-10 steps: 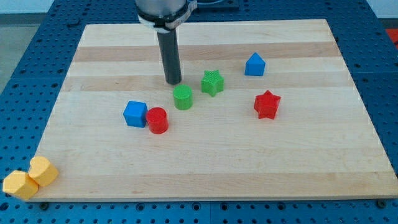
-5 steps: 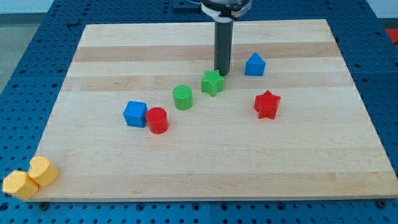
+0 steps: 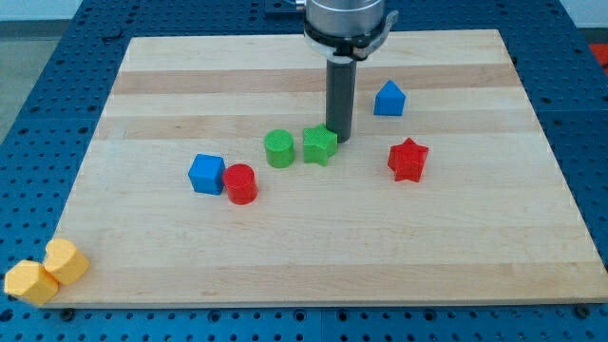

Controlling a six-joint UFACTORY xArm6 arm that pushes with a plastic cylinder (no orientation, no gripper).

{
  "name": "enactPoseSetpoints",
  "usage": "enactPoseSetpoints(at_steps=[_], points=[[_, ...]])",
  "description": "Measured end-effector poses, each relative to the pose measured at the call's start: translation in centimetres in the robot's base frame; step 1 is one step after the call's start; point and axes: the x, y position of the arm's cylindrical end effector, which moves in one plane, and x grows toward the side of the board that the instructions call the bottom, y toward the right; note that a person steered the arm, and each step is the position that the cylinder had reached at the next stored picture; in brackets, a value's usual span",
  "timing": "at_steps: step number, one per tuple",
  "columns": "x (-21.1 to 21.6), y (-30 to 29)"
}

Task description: Move the green star along with the green circle left a bit

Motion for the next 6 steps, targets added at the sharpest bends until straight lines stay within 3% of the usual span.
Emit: enactPoseSetpoints(at_steps=[2,6], points=[[2.9,-1.3],[-1.6,-4.5]])
